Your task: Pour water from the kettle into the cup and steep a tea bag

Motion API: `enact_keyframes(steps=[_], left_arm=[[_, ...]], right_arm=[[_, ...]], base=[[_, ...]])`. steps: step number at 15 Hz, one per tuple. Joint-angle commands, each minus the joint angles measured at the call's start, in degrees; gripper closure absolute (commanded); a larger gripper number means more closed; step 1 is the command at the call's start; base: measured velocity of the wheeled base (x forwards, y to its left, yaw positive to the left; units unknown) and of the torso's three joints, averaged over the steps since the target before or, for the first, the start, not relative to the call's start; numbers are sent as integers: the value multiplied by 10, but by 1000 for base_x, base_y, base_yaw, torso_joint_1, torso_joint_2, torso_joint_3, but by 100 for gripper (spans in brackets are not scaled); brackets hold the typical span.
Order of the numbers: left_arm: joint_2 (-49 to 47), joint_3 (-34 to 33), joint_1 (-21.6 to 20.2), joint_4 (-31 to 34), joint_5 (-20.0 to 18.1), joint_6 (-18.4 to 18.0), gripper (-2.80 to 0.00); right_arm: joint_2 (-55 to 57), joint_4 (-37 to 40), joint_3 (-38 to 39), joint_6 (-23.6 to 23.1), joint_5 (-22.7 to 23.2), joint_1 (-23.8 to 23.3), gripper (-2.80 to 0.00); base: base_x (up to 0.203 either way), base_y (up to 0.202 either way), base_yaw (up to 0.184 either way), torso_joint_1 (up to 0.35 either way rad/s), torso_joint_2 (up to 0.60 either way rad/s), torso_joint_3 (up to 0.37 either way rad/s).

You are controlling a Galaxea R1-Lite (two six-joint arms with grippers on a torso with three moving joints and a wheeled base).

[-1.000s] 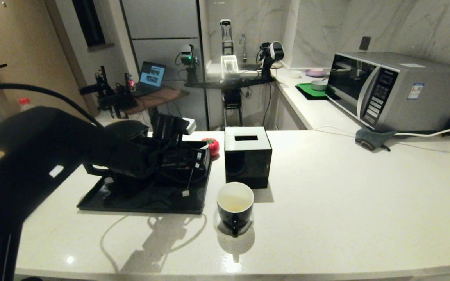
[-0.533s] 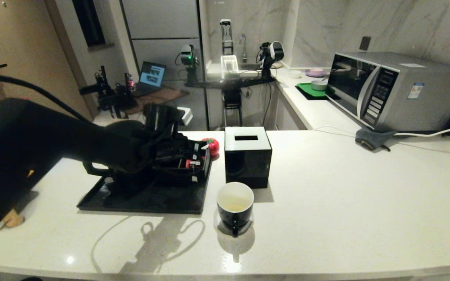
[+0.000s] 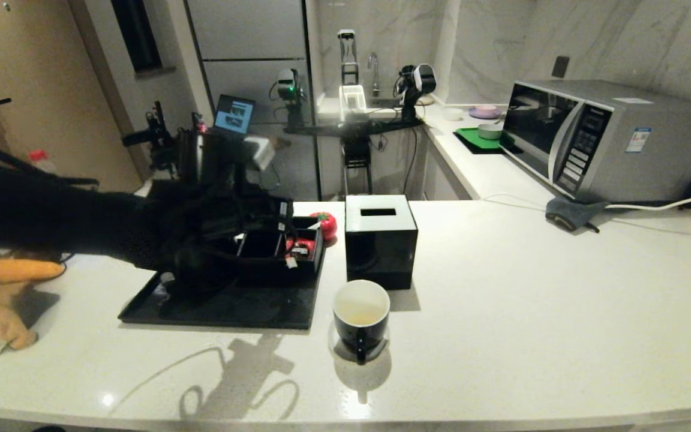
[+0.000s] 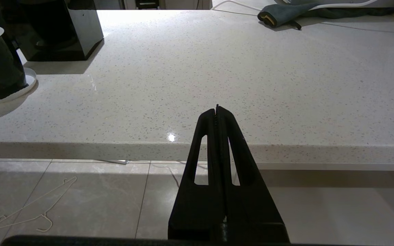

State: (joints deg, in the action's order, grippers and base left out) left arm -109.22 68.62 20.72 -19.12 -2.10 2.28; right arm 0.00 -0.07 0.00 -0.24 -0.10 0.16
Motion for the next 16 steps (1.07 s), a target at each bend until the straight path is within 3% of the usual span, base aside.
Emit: enact_keyframes(steps=[1,3,6,16], left_arm=[[42,-33,0,-55,0,2,0],[58,-59,0,-107,1,3,0],[95,-100,1,-132,0,3,0],[188,-178,-10,-130,0,10,0]], right_arm=[[0,0,0,0,0,0,0],[0,0,0,0,0,0,0],[0,0,0,0,0,0,0],[0,0,0,0,0,0,0]], base=[[0,0,0,0,0,0],[0,0,0,0,0,0],[0,0,0,0,0,0],[0,0,0,0,0,0]])
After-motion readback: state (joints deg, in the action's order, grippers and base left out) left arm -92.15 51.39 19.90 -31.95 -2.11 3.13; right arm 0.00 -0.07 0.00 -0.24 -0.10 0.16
